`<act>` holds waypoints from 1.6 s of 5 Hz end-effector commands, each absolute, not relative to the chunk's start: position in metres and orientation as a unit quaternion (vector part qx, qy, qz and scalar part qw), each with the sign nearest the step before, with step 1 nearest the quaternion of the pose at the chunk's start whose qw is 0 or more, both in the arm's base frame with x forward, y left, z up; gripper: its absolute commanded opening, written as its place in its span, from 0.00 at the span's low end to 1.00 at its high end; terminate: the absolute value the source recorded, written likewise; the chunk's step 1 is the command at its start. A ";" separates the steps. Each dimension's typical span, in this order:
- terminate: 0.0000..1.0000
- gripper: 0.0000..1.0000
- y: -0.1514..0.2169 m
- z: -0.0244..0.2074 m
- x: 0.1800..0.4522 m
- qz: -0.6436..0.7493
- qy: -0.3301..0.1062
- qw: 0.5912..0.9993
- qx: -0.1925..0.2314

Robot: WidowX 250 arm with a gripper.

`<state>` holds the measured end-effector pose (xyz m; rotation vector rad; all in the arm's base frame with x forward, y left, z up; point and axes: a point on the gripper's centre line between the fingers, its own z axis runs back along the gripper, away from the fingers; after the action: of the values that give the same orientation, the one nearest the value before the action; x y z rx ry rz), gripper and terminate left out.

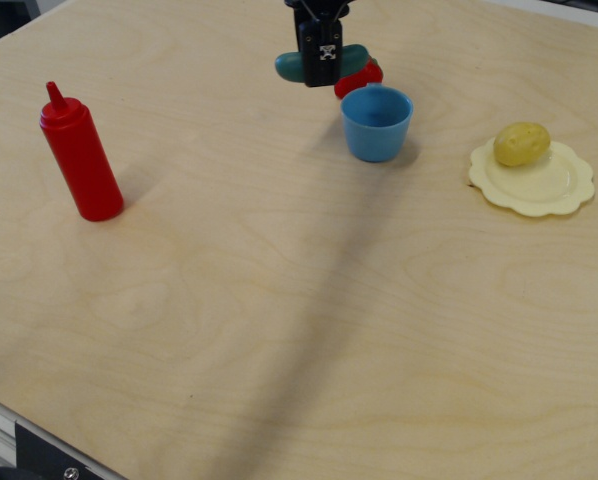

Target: Put cucumber in cup

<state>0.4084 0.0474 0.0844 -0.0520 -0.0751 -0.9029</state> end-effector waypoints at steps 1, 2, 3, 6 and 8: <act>0.00 0.00 0.017 0.112 0.443 -0.423 -0.149 0.894 -0.027; 0.00 0.00 0.002 0.107 0.452 -0.419 -0.176 0.890 -0.033; 0.00 0.00 -0.009 0.098 0.455 -0.408 -0.204 0.889 -0.044; 0.00 0.00 -0.017 0.092 0.454 -0.389 -0.205 0.898 -0.036; 0.00 1.00 -0.006 0.102 0.445 -0.367 -0.204 0.908 -0.011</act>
<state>0.4324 -0.0031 0.0572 -0.0607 -0.3350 -0.7588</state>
